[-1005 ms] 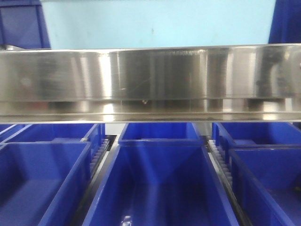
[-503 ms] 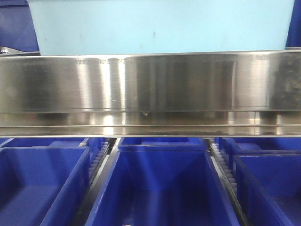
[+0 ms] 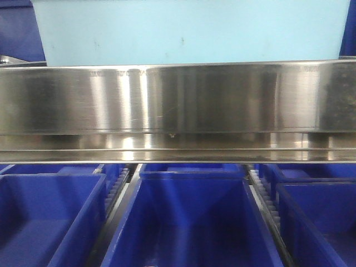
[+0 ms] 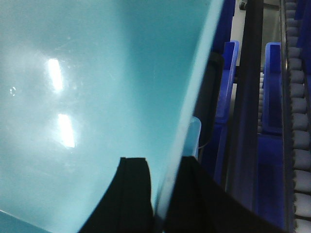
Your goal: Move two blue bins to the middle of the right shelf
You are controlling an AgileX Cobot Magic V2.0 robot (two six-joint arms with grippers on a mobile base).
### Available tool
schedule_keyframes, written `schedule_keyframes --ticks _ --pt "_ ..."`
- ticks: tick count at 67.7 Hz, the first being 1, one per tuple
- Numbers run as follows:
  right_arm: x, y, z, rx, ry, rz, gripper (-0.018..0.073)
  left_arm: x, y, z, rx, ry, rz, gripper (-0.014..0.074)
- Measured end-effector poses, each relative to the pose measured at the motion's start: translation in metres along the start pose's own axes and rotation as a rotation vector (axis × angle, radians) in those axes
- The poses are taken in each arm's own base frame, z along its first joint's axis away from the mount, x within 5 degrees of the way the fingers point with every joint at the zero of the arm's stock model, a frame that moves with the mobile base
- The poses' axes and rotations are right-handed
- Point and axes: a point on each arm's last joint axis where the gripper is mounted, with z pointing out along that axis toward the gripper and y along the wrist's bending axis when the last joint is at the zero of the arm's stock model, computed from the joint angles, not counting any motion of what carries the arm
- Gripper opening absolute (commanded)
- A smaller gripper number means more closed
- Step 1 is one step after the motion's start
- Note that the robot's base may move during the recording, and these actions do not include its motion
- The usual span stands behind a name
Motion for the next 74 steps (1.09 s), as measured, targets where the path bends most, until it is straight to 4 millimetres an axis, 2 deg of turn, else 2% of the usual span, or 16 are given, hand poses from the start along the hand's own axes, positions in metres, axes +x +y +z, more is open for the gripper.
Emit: schedule_keyframes --ticks 74 --pt "-0.0006 0.0000 0.0000 0.000 -0.006 0.000 -0.0153 -0.0001 0.0000 0.0000 0.000 -0.001 0.000 -0.0111"
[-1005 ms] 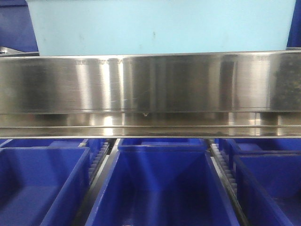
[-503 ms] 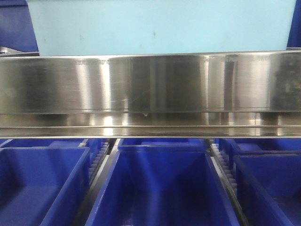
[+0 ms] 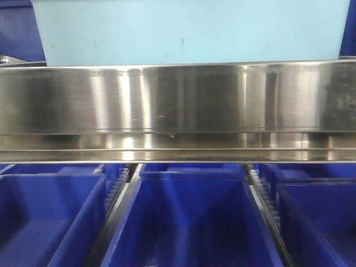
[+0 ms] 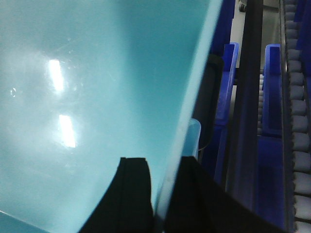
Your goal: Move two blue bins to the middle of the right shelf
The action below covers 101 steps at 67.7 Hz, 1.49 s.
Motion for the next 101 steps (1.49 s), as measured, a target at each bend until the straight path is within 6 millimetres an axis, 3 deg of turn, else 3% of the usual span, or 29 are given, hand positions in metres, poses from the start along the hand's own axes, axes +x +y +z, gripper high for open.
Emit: schedule_keyframes --ticks 16,43,67,101 --pt "0.000 0.000 0.000 0.000 -0.002 0.000 -0.0153 0.002 0.000 0.000 0.003 0.026 -0.007 -0.0111" --pt "0.010 -0.001 0.004 -0.003 0.092 0.005 -0.0153 0.028 0.001 -0.005 -0.021 0.315 -0.036 -0.0111" --pt "0.023 -0.011 0.032 0.011 0.195 0.028 -0.0153 0.051 0.001 0.027 -0.043 0.449 -0.028 -0.0111" --pt "0.037 -0.018 0.051 0.016 0.246 0.046 -0.0153 0.071 0.002 0.040 -0.056 0.529 -0.025 -0.0110"
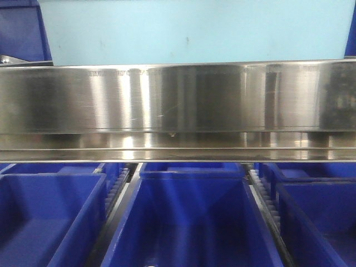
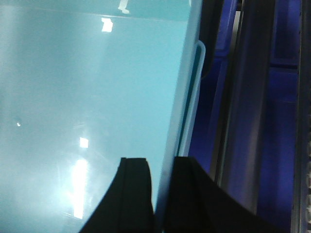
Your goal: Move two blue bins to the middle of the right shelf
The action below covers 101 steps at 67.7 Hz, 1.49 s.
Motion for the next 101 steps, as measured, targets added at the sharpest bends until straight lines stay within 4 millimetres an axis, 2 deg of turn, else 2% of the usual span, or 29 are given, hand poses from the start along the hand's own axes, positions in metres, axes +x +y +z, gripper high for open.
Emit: schedule_keyframes --ticks 6,11,18,22,24,27,32,49,60,68,85,101 --pt "0.000 0.000 0.000 0.000 0.000 0.000 -0.0122 0.001 0.000 0.002 0.001 0.007 0.000 -0.0072" --pt "0.000 0.000 0.000 0.000 0.000 0.001 -0.0021 0.001 0.000 0.002 0.001 0.009 0.000 0.0017" --pt "0.000 0.000 0.001 -0.004 -0.001 -0.002 0.0226 0.001 -0.001 0.002 0.007 0.010 -0.001 0.0224" --pt "0.000 0.001 0.001 -0.010 -0.005 -0.002 0.0441 0.002 -0.002 0.002 0.017 0.012 -0.002 0.0388" --pt "0.000 0.001 0.001 -0.013 -0.005 -0.003 0.0504 0.002 -0.002 0.002 0.019 0.013 -0.002 0.0464" --pt "0.000 0.001 0.001 -0.017 -0.006 -0.002 0.0575 0.002 -0.002 0.002 0.023 0.011 -0.002 0.0529" --pt "0.000 0.002 -0.001 -0.017 -0.010 -0.005 0.0566 0.001 -0.002 0.001 0.026 0.008 0.006 0.0618" --pt "0.003 0.009 -0.026 -0.023 -0.069 -0.021 0.0538 0.001 0.002 -0.012 -0.002 -0.029 0.035 0.0599" --pt "0.005 0.011 -0.031 -0.026 -0.072 -0.024 0.0538 0.003 0.003 -0.013 -0.008 -0.031 0.037 0.0599" --pt "0.009 0.008 -0.024 -0.024 -0.044 -0.016 0.0538 0.010 0.003 -0.001 -0.016 0.016 0.041 0.0599" --pt "0.030 -0.001 0.007 -0.017 0.080 0.018 0.0538 0.036 0.006 0.032 -0.042 0.159 0.051 0.0599" --pt "0.044 0.008 0.031 -0.039 0.122 0.005 0.0538 0.046 0.007 0.043 -0.043 0.211 0.051 0.0599"
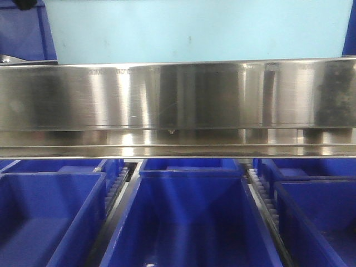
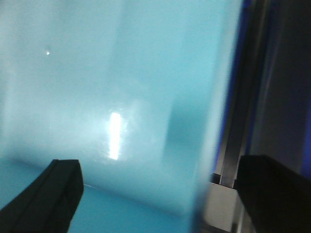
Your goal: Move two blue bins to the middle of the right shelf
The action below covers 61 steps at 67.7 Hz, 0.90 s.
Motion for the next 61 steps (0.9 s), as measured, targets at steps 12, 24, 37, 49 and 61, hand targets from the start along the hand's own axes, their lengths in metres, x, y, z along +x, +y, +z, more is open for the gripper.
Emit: schedule_keyframes --ticks 12,24,37,49,61 --pt "0.009 -0.005 0.019 0.005 0.021 0.023 0.0538 0.005 0.001 0.008 0.044 0.040 -0.037 0.0599" --pt "0.014 -0.010 0.030 0.015 0.006 0.038 0.0538 0.011 0.009 0.018 0.089 0.088 -0.082 0.0563" --pt "0.015 -0.011 0.031 0.017 -0.006 0.041 0.0484 0.012 0.009 0.022 0.104 0.084 -0.094 0.0328" --pt "0.015 -0.011 0.031 0.017 -0.006 0.044 0.0129 0.010 0.008 0.022 0.111 0.051 -0.093 -0.0043" --pt "0.016 -0.012 0.032 0.024 0.000 0.048 -0.0156 0.010 0.010 0.023 0.098 0.052 -0.088 -0.0111"
